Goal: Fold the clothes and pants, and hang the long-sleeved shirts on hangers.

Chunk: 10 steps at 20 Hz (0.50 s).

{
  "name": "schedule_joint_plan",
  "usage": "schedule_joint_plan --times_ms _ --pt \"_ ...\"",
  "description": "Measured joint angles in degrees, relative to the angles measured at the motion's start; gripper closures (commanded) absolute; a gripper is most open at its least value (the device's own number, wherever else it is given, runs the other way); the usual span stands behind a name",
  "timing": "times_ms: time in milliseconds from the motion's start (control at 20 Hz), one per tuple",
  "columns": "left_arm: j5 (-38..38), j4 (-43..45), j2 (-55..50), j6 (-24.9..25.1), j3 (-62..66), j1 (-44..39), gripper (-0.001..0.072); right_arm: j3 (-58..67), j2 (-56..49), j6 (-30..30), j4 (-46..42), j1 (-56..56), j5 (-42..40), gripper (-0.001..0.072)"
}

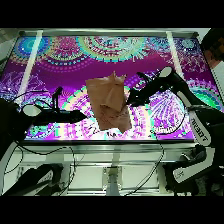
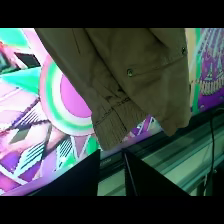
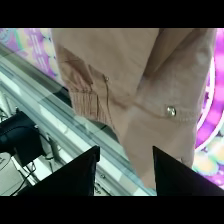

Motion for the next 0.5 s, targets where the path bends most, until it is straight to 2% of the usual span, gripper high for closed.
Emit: schedule_joint_plan --times_ms 500 --pt "-0.39 -3.58 0.02 0.37 -1.14 0.0 0.0476 -0.33 -3.82 0.0 -1.73 5.22 -8.61 0.0326"
